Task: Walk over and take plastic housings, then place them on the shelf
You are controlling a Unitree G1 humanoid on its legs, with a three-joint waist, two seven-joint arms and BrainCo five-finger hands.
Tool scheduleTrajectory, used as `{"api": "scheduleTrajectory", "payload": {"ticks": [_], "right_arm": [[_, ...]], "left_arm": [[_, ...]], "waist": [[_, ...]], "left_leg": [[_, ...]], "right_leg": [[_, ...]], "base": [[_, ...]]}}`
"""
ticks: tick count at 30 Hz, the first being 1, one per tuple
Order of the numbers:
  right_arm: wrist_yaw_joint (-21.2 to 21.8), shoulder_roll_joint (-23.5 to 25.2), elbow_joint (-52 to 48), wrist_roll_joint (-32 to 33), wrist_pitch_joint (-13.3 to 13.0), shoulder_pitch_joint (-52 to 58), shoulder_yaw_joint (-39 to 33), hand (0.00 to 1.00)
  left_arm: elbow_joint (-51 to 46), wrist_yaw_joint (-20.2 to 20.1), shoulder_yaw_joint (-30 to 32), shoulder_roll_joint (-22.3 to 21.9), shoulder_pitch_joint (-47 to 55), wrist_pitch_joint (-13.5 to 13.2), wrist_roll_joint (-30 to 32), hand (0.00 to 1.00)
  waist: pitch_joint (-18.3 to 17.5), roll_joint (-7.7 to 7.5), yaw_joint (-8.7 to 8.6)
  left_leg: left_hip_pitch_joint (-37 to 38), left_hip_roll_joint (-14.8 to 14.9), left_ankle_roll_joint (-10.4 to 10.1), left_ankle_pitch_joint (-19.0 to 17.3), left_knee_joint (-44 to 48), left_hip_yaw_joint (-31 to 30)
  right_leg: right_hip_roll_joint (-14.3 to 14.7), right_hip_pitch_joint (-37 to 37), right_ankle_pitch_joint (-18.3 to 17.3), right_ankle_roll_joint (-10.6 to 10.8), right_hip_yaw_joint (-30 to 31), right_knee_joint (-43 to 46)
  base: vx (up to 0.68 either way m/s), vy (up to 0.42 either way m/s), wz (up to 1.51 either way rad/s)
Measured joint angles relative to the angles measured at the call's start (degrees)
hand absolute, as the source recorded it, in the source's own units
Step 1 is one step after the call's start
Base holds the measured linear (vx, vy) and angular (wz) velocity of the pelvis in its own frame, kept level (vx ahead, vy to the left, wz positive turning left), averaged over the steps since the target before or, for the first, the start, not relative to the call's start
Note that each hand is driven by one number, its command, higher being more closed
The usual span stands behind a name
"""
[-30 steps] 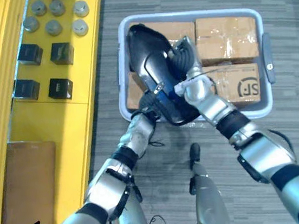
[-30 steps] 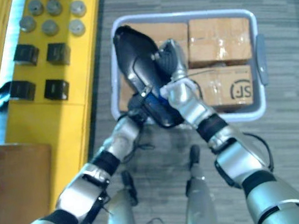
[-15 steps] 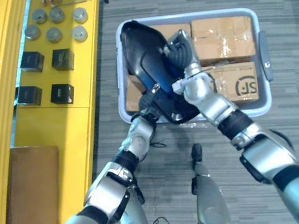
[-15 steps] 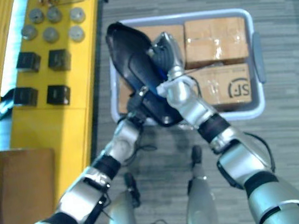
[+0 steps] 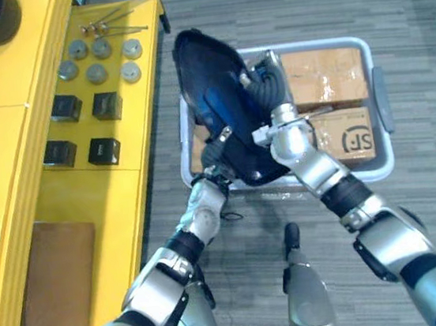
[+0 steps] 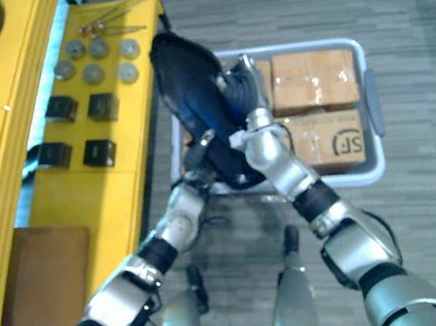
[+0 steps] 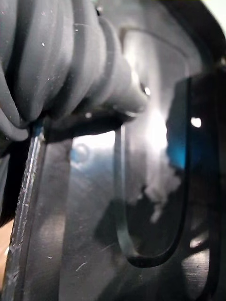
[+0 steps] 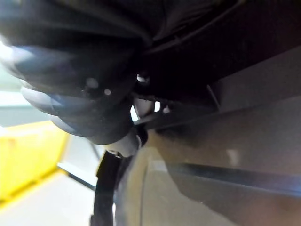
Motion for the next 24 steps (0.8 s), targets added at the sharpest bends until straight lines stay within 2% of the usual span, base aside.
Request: {"api": "scheduleTrajectory", "payload": {"ticks": [5,7,9,14,15,19,24], "right_arm": [[-3.7,0.2,-5.0,-1.7,-3.6,2.8,-3.4,1.0],[-4.9,1.0,-5.8,-2.7,-4.6,4.3,-3.8,1.0],[-6.1,1.8,-6.0,-2.7,-5.9,7.4,-3.8,1.0],[-8.1,2.4,-6.8,-2.8,-8.2,9.2,-5.5,1.0],[-8.6,2.4,-7.2,-2.9,-8.5,9.6,-5.8,0.0],[-8.7,2.5,-7.4,-3.7,-8.6,10.1,-5.9,0.0],[-8.8,2.6,-7.6,-3.7,-7.9,10.7,-5.9,0.0]], "left_arm": [[-7.0,4.6,0.1,2.2,0.1,-0.2,9.3,1.0],[-9.1,5.9,0.2,2.6,1.6,0.1,12.1,1.0],[-11.3,8.2,0.3,2.5,4.6,1.1,16.5,1.0],[-14.6,11.7,0.7,2.5,5.0,3.2,24.0,1.0],[-15.3,12.1,0.7,2.5,5.0,3.7,24.8,1.0],[-16.0,12.5,0.7,2.5,5.3,4.9,24.8,1.0],[-17.1,13.3,0.7,2.7,5.9,6.5,24.8,1.0]], "waist": [[-0.4,0.1,0.21],[-3.4,0.25,0.24],[-8.7,0.46,0.32],[-11.8,0.26,1.01],[-12.2,0.24,1.4],[-14.1,-0.51,2.07],[-16.3,-2.56,2.09]], "left_leg": [[5.1,-0.3,-0.2,0.1,-2.1,0.0],[5.4,-0.4,-0.3,0.2,-3.1,0.1],[5.7,-0.5,-0.5,0.5,-4.6,0.2],[8.9,-0.9,-0.4,0.5,-6.1,0.7],[9.5,-0.9,-0.4,0.5,-6.2,0.7],[11.0,-0.9,-0.5,0.6,-6.9,1.4],[12.5,-1.0,-0.5,1.6,-8.7,2.0]], "right_leg": [[0.0,5.5,0.0,0.1,-0.8,-2.1],[0.0,5.7,0.0,0.2,-1.2,-2.9],[0.1,6.0,0.0,0.2,-2.0,-4.0],[-0.2,8.4,0.0,0.1,-3.5,-4.0],[-0.2,8.8,0.0,0.1,-3.5,-4.0],[-0.2,9.6,0.0,0.1,-3.6,-4.1],[-0.2,9.8,-0.1,-0.1,-3.6,-4.1]], "base": [[0.0,0.004,0.01],[0.04,0.008,0.03],[0.11,0.022,0.06],[0.04,0.026,-0.02],[0.0,0.0,0.0],[-0.02,0.025,-0.07],[-0.03,0.018,-0.05]]}}
